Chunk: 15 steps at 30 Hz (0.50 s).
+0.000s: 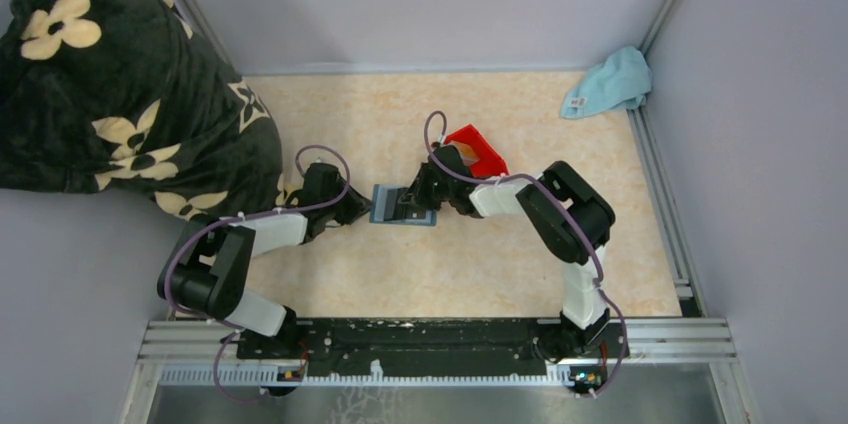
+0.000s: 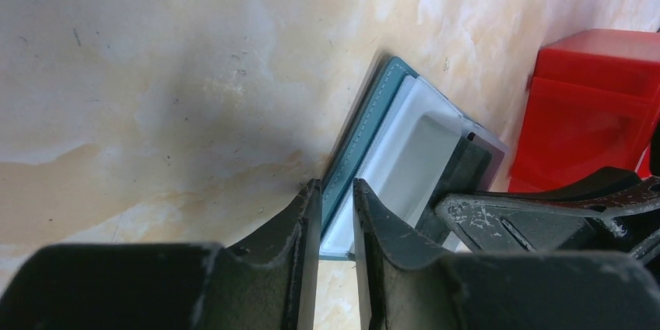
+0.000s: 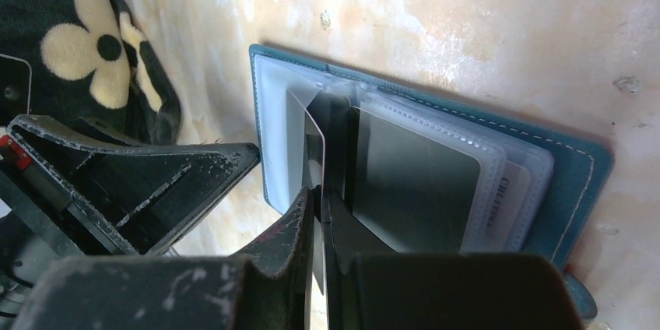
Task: Put the credit cards into the card holder
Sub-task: Insert the credit card into the card holder.
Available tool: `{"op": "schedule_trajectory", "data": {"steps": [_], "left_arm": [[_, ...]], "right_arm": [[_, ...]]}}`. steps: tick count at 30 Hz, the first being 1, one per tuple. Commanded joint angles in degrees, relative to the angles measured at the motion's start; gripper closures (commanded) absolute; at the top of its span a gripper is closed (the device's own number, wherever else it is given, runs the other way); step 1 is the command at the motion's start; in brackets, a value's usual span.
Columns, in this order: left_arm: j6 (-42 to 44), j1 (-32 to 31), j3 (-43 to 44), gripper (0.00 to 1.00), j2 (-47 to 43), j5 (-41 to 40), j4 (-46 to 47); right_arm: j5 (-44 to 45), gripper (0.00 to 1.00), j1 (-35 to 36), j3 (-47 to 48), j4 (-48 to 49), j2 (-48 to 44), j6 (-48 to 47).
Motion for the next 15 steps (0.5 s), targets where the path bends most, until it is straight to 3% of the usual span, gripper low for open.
{"op": "schedule_trajectory", "data": {"steps": [1, 11, 15], "left_arm": [[1.1, 0.2, -2.7, 0.71, 1.9, 0.9, -3.9], [1.2, 0.1, -2.6, 0.72, 1.6, 1.5, -3.9], [1.0, 0.1, -2.9, 0.72, 1.6, 1.5, -3.7]], "right_arm": [[3.0, 0.93, 1.6, 3.6, -3.8, -0.4, -0.5], [7.3, 0.56, 2.6, 6.8, -10.9, -1.5, -4.8], [8.9, 0.53, 2.8, 7.0, -13.0, -3.0, -6.5]]}}
